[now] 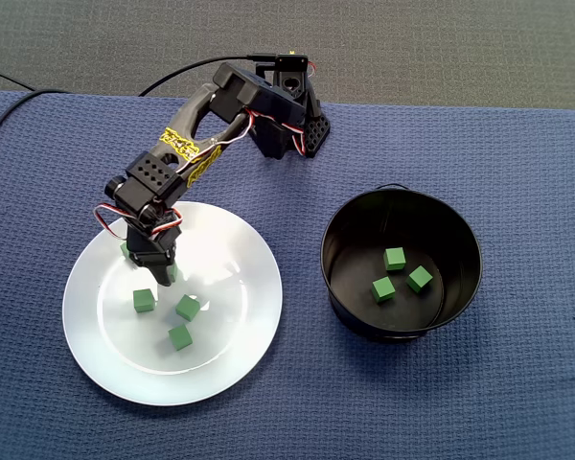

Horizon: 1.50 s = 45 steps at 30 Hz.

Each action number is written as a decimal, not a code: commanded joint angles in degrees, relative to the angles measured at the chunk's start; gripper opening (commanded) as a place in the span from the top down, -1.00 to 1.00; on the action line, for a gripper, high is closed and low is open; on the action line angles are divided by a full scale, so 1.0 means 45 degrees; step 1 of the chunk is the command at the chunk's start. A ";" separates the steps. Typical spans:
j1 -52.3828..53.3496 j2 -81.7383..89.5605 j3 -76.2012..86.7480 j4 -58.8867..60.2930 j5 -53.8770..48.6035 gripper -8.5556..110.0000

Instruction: Pick up the items on the white plate and put them in the black container.

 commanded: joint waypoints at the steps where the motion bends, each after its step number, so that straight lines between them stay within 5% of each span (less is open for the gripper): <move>1: -0.0137 0.0078 -0.0195 -0.0137 -0.0156 0.60; 28: -0.0293 -0.0039 0.0684 -0.1445 0.0078 0.64; 32: -0.0293 -0.0039 0.0781 -0.1602 -0.0020 0.86; 39: -0.0176 0.0137 0.0781 -0.1777 0.0078 0.86; 45: 0.0234 0.1934 -0.1680 0.0742 0.0469 0.86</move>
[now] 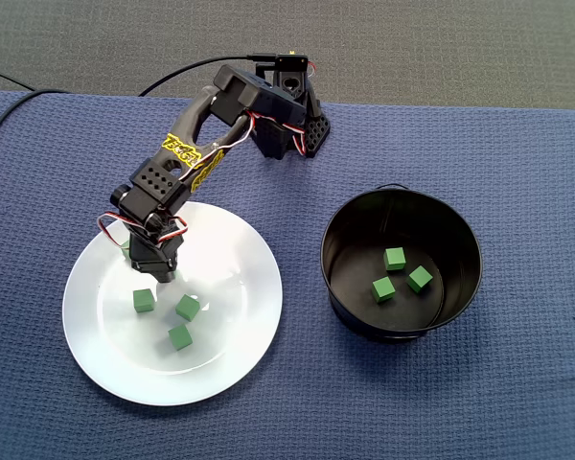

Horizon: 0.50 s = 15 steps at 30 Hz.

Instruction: Pick up the items on the white plate and put them in the black container.

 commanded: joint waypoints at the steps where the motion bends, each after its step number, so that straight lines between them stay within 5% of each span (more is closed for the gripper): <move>1: 0.0566 0.2402 -0.3047 0.2324 0.0312 0.86; 8: 0.0469 0.6270 -0.8613 0.5469 0.0488 0.86; 15: -0.4355 0.9492 -1.0117 0.5625 0.1895 0.86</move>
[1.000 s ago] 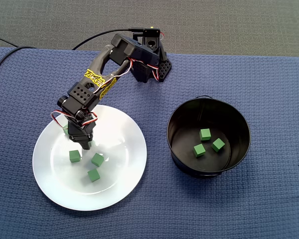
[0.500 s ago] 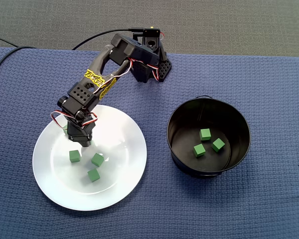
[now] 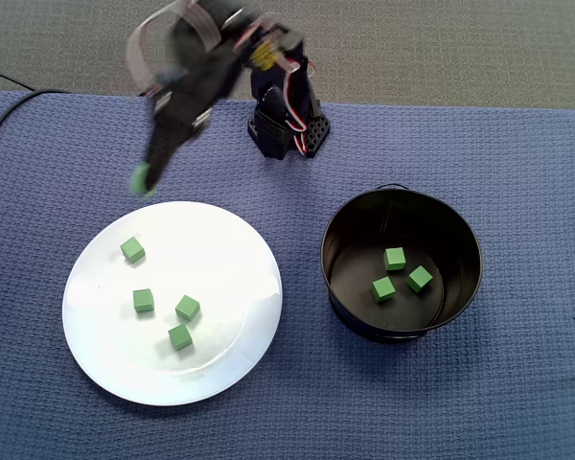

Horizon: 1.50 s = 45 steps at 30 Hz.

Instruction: Pick up the items on the white plate and put them in the black container.

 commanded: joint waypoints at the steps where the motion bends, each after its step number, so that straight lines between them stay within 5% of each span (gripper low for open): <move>1: -0.3828 0.2246 -0.0879 0.1094 0.0820 0.86; 6: -0.8809 0.3496 0.1426 -0.0312 0.2539 0.86; 13: -1.2676 0.4355 1.0078 -0.3926 0.3340 0.86; 23: -1.3613 0.4512 1.8281 -0.9102 0.2969 0.86; 33: -1.2949 0.4531 2.1367 -1.1563 0.3047 0.85; 35: -1.2910 0.4531 2.1680 -1.1895 0.3008 0.74; 39: -1.3164 0.4785 2.1445 -1.1367 0.3164 0.15; 45: -1.2480 0.5586 1.7559 -0.7324 0.2812 0.03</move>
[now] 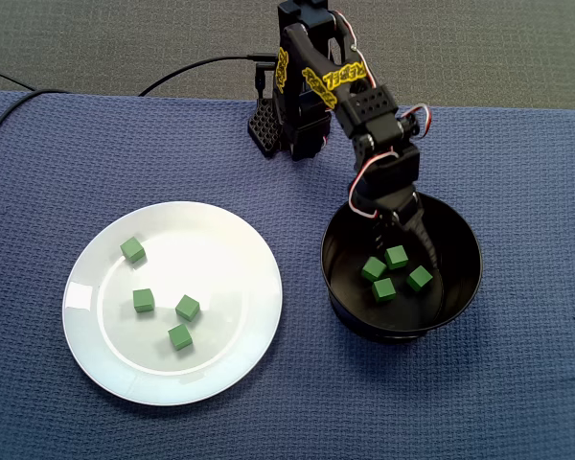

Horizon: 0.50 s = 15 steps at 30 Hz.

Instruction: Pick up the items on the white plate and put them in the black container.

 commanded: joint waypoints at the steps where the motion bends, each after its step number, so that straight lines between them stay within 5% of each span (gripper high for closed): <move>1: 0.0898 0.0977 -0.3965 0.3066 -0.0312 0.03; 9: 0.3691 0.0859 -1.3145 0.9160 -0.2832 0.03; 15: 0.8691 -0.0039 -1.6035 1.1484 -0.5098 0.04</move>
